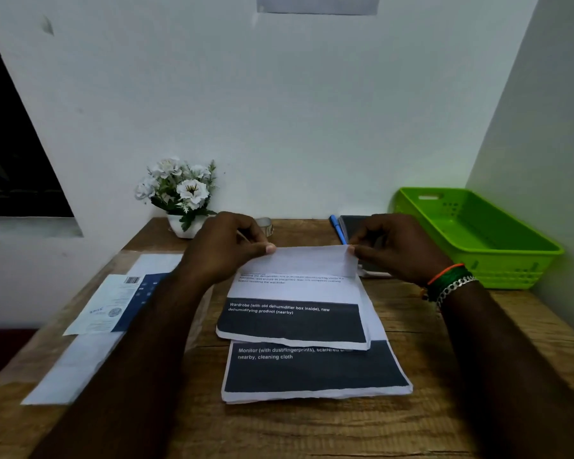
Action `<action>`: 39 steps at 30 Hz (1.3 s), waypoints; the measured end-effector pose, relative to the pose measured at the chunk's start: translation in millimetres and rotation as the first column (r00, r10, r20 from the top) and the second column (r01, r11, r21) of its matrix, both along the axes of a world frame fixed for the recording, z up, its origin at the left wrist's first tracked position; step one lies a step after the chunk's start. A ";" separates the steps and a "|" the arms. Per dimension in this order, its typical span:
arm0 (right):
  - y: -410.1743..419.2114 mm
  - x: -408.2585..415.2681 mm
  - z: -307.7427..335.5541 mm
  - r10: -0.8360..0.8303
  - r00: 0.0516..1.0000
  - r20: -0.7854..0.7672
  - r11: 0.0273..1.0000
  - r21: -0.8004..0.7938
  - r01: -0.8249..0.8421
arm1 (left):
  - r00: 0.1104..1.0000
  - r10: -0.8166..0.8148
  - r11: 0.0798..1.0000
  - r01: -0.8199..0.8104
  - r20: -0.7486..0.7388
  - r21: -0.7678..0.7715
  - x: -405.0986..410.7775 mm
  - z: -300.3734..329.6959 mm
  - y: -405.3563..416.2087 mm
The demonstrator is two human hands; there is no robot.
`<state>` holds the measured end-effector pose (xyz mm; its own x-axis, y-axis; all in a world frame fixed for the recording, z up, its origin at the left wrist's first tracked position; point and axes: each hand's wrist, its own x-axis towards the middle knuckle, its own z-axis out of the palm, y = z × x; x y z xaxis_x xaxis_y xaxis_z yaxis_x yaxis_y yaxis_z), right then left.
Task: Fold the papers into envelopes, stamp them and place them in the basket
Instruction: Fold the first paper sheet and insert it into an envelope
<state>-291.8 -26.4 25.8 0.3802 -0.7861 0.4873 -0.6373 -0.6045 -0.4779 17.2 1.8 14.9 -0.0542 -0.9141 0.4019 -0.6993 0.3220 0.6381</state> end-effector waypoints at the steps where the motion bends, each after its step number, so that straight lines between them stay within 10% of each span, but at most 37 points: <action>1: 0.7 -0.5 0.6 0.012 0.999 -0.030 1.000 0.013 -0.012 | 1.000 -0.007 1.000 0.007 0.010 0.024 -1.5 -1.3 0.3; 13: 1.2 4.4 -8.5 0.060 0.911 -0.409 0.953 0.294 0.069 | 0.952 -0.104 0.969 0.032 0.287 0.246 -17.6 -26.7 -4.1; 27: 19.0 72.0 -40.6 0.190 0.865 -0.465 0.976 0.185 -0.115 | 0.953 -0.080 0.973 0.011 0.291 0.232 -35.1 -31.9 0.1; 39: 3.3 42.2 -32.0 -0.050 0.896 -0.441 0.977 0.165 0.136 | 0.933 0.151 0.931 -0.245 0.326 0.269 -9.7 -24.1 -7.9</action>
